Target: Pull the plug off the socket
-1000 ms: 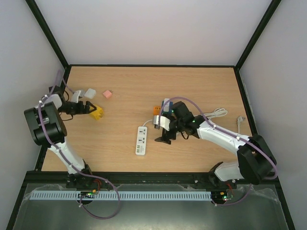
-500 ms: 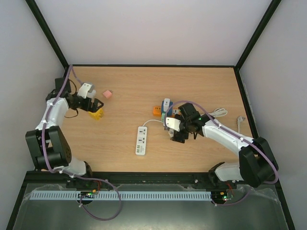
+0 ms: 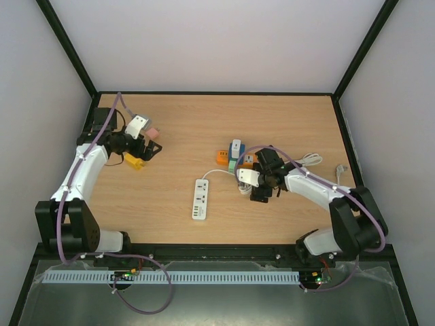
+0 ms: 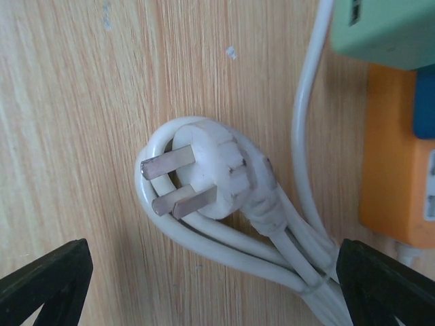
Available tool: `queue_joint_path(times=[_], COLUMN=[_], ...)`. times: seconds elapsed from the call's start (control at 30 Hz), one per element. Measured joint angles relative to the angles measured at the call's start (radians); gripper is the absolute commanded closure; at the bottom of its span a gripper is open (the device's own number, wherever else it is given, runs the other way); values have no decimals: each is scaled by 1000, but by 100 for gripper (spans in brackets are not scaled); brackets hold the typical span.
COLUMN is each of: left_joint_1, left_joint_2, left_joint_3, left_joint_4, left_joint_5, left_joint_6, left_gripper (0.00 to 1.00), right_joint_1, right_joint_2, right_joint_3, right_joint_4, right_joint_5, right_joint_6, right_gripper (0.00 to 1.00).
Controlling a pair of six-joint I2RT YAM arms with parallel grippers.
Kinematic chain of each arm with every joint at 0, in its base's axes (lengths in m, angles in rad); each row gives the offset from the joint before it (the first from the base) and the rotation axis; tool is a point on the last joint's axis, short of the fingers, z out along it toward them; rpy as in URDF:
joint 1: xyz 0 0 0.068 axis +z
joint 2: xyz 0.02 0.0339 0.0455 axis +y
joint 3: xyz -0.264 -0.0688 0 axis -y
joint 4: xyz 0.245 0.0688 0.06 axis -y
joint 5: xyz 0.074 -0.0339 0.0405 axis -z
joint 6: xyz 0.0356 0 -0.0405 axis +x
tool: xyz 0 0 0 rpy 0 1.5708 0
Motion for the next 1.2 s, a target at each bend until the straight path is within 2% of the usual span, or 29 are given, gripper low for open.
queue_joint_path(times=[0.27,0.5,0.63,0.83,1.2], left_joint_1=[-1,-2,-6,-19,-180], left_joint_2=[-4,-7,-7,-4,-4], left_joint_3=[-24,-28,-28,-27,-29], left_joint_4=[22,29,35,39,16], left_joint_5=[2,6,13,12,-62], left_joint_6=[-26,-37,-37,-33,58], left_gripper=[0,0,0,0,0], right_joint_1=[-2,-16,-37,-47,-51], right_joint_2=[119,169,166,92,-115], right_joint_3=[15,62,65,24,-112], right_joint_4=[31,6,-26,-121,-293], right_joint_5=[22,18,23,37,72], right_joint_6=[-37,-77,-104,-123,-123], right_gripper=[4,27,36,43,66])
